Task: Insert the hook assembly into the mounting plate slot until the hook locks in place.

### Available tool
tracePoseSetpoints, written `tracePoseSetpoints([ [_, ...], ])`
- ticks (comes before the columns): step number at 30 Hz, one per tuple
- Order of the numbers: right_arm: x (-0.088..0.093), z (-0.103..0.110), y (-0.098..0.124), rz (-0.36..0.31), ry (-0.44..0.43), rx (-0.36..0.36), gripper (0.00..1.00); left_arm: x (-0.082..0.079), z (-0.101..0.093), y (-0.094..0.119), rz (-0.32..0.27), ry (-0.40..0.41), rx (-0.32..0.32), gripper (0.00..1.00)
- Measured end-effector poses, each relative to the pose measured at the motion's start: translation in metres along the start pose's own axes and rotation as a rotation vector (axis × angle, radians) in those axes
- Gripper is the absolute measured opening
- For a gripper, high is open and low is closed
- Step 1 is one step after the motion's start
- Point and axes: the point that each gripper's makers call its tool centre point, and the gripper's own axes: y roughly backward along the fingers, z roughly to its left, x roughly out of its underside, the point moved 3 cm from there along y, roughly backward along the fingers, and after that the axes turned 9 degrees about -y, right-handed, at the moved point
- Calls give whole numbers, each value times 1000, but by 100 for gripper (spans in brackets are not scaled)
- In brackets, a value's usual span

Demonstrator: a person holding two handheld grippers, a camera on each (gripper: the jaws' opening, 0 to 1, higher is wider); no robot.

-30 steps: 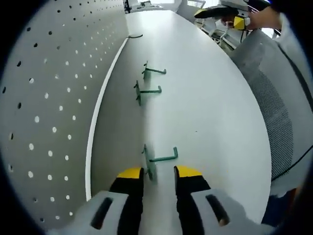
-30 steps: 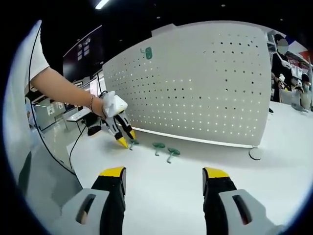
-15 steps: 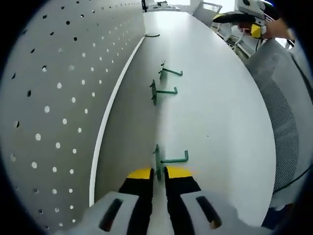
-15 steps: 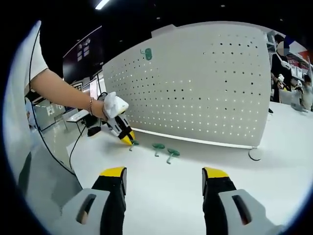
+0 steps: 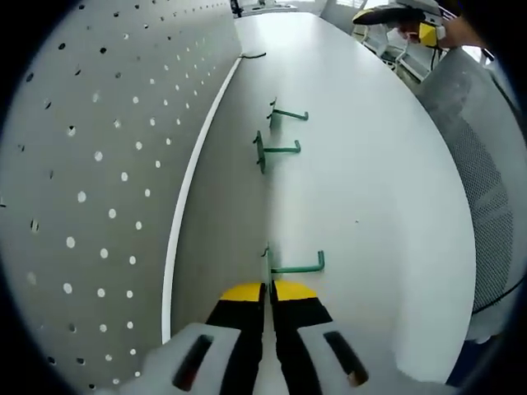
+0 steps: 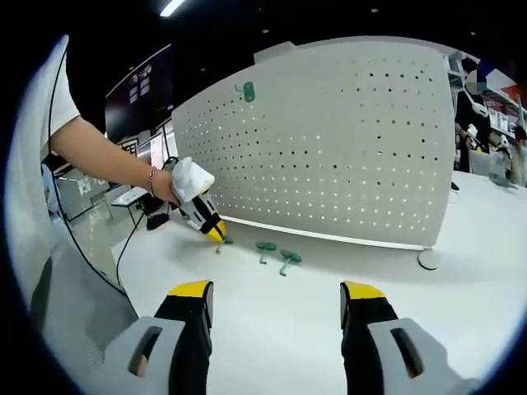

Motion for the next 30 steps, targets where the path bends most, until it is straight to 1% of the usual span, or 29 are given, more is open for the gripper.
tracePoseSetpoints([
  [3,0,0,0,2,4,-1,60,1,1,-1,-4,7,-1,3],
  [9,0,0,0,-1,3,-1,60,0,0,0,-6,-10,-12,3],
  [11,0,0,0,-3,2,0,60,2,1,1,-11,11,-20,3],
  [12,0,-1,0,-3,3,1,60,2,2,2,-20,17,-26,3],
  [13,0,-1,0,-4,1,1,60,-1,5,3,-61,33,-49,3],
  [14,-1,-2,0,-6,0,3,60,-1,5,5,-72,64,-54,3],
  [15,-1,-2,1,-7,1,5,60,-3,5,6,-100,81,-60,3],
  [16,-1,-2,1,-9,0,5,60,-4,6,8,-115,84,-69,3],
  [17,-2,-2,1,-13,-1,5,60,-3,7,11,-120,88,-83,3],
  [20,-3,-1,1,-16,-1,4,60,-1,8,14,-134,122,-97,3],
  [22,-4,-1,1,-18,3,2,60,-4,7,19,-166,125,-111,3],
  [23,-4,0,1,-20,3,0,60,-4,6,20,-163,128,-114,3],
  [25,-5,-1,1,-21,4,1,61,-6,7,24,-184,129,-134,3],
  [28,-5,0,1,-24,5,0,61,-12,9,31,-229,156,-161,2],
  [30,-6,0,1,-27,3,-1,61,-17,11,38,-260,156,-187,2],
])
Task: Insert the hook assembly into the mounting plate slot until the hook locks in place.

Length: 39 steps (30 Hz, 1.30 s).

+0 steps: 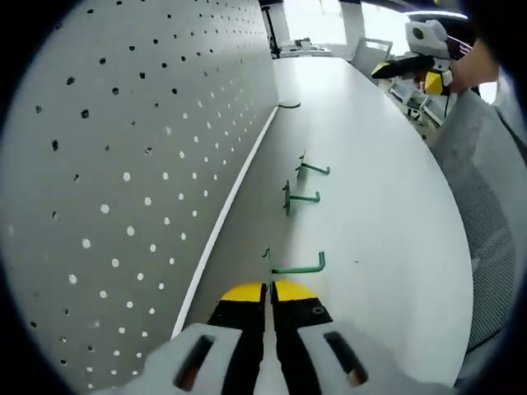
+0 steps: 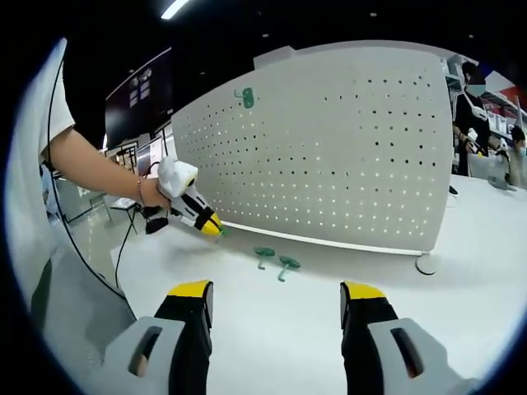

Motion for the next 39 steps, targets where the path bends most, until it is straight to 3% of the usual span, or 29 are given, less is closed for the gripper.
tracePoseSetpoints([
  [13,-3,1,-1,-10,3,-9,60,-40,8,34,-174,38,-130,2],
  [29,-9,3,1,-33,0,-18,60,-64,-2,59,-279,97,-199,2],
  [39,-11,5,1,-40,2,-24,60,-89,-4,84,-406,174,-268,3],
])
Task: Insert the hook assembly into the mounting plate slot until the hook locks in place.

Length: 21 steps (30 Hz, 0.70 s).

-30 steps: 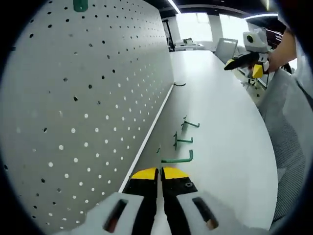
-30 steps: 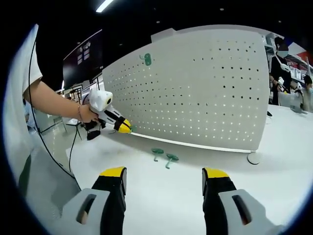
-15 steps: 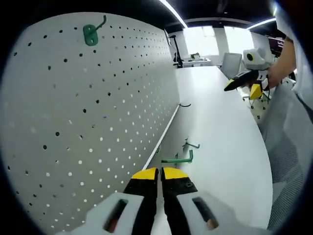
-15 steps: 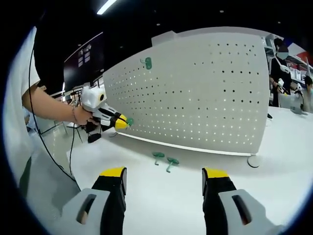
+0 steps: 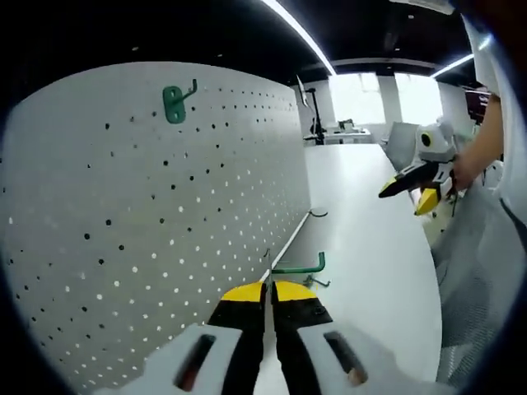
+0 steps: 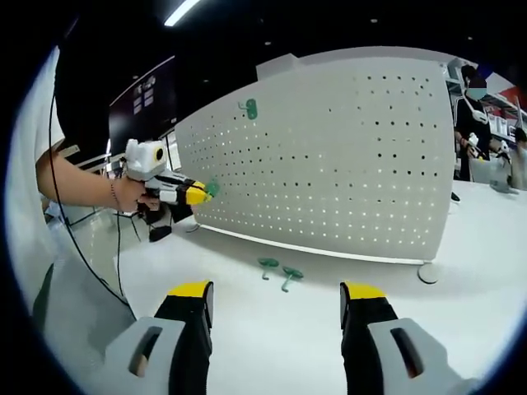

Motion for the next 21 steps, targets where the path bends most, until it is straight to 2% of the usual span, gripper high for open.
tracePoseSetpoints([
  [10,-2,1,0,-7,2,-7,60,-26,0,18,-99,60,-91,3],
  [13,-2,1,0,-9,1,-8,60,-32,-1,24,-119,40,-110,3],
  [15,-2,2,0,-10,1,-11,60,-35,-2,26,-140,69,-110,3],
  [21,-13,7,-2,-39,0,-30,60,-37,-3,27,-151,80,-128,3],
])
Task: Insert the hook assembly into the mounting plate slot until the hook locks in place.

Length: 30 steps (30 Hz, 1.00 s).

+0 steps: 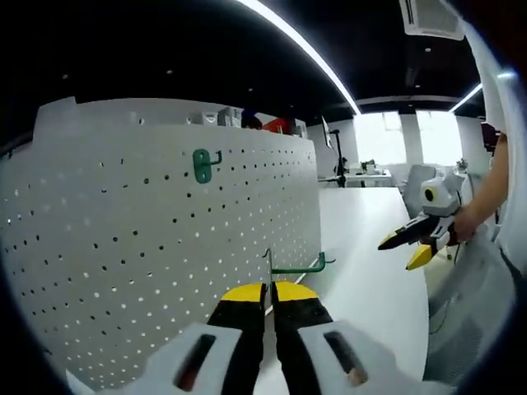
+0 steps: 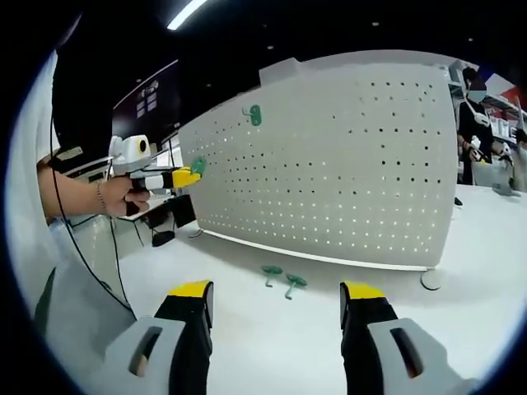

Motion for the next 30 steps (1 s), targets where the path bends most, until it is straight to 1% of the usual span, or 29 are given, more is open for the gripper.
tracePoseSetpoints([
  [3,-11,8,-4,-26,6,-23,60,1,-3,0,0,12,-3,3],
  [9,-26,25,-15,-68,-4,-76,61,1,-7,0,-9,27,-9,3],
  [14,-39,40,-26,-111,-33,-129,61,-1,-9,-1,-21,37,-16,3],
  [24,-52,62,-45,-137,-43,-194,61,-4,-13,-2,-33,53,-23,3],
  [30,-58,78,-63,-150,-47,-237,60,-4,-13,-2,-34,55,-25,3],
])
